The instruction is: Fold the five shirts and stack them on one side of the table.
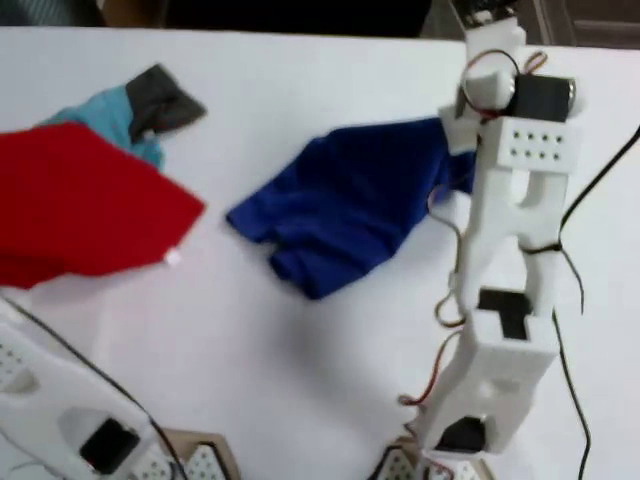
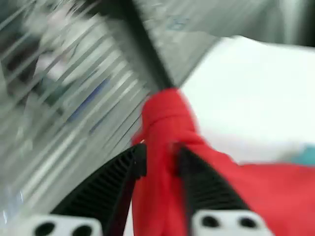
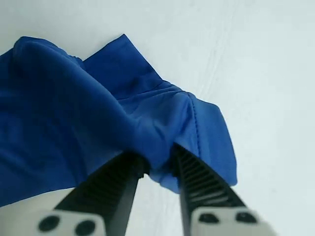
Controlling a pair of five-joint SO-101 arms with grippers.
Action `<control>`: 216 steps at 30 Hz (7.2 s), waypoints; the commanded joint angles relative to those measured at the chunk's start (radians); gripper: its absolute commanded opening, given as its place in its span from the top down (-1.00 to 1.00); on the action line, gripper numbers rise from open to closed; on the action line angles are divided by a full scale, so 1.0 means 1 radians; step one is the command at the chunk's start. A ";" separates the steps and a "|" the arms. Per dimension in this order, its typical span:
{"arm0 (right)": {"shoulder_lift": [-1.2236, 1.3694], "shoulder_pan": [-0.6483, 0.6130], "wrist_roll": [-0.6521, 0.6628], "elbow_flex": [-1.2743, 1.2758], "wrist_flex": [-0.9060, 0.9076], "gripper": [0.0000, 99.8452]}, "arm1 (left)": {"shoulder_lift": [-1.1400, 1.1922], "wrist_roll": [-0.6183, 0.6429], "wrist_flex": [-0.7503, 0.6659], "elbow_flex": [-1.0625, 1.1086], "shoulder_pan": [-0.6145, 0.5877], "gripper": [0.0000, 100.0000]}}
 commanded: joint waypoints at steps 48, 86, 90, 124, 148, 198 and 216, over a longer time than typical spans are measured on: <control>-0.081 -0.134 -0.002 -0.005 0.005 0.33 | 0.477 -0.193 -0.133 -0.157 -0.077 0.94; 0.205 -0.685 -0.046 0.545 -0.302 0.43 | 0.474 0.124 0.442 -0.220 0.454 0.44; 0.220 -0.674 -0.046 0.511 -0.302 0.99 | 0.474 0.124 0.442 -0.220 0.420 0.44; 0.142 -0.914 -0.035 -0.267 -0.027 0.96 | 0.476 0.124 0.443 -0.219 0.377 0.44; 0.275 -0.257 -0.037 -0.153 -0.027 0.26 | 0.465 0.126 0.446 -0.056 0.753 0.44; 0.285 -0.151 0.083 -0.264 0.016 0.96 | -0.362 0.152 0.397 1.067 0.819 0.95; -0.490 -0.229 0.086 1.290 -0.493 0.96 | -0.374 0.137 -0.052 1.254 0.911 0.83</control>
